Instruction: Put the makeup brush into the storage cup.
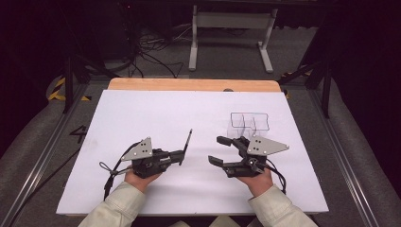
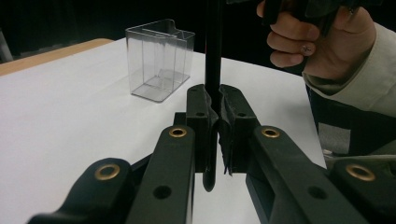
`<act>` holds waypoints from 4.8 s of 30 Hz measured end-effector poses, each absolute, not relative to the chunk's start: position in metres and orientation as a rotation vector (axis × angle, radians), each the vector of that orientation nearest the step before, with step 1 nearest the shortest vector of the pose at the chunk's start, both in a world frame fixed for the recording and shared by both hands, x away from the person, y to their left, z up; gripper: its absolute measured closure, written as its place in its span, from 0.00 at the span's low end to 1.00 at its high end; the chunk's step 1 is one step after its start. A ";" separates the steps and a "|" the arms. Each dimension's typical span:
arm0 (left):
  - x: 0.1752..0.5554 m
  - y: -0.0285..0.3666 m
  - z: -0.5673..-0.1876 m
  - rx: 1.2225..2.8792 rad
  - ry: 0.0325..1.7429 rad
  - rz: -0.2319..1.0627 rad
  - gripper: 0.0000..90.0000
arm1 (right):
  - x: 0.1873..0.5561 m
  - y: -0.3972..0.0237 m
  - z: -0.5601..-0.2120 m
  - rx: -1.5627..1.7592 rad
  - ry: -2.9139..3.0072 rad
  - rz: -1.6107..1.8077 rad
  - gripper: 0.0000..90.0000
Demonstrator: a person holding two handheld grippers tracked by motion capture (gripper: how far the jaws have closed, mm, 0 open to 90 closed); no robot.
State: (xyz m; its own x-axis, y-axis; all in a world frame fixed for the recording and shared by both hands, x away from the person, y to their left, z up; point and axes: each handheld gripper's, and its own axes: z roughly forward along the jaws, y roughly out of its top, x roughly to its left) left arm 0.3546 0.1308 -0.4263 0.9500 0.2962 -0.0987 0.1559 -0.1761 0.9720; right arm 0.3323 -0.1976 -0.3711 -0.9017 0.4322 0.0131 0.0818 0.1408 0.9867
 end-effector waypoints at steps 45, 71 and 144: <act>0.350 0.108 -0.434 1.775 0.263 0.117 0.92 | 0.348 -0.159 -0.371 0.504 2.260 1.876 0.83; 0.350 0.111 -0.430 1.753 0.307 0.115 0.46 | 0.345 -0.169 -0.357 0.484 2.223 1.905 0.93; 0.369 0.162 -0.443 1.783 0.516 0.226 0.24 | 0.401 -0.262 -0.266 0.750 2.022 1.474 0.93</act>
State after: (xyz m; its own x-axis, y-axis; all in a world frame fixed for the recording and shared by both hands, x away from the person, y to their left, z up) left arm 0.3692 0.1623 -0.4435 0.8825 0.4562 -0.1145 0.2251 -0.1959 0.9544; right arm 0.4012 -0.2625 -0.2656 -0.7098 0.6987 -0.0892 0.1291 0.2535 0.9587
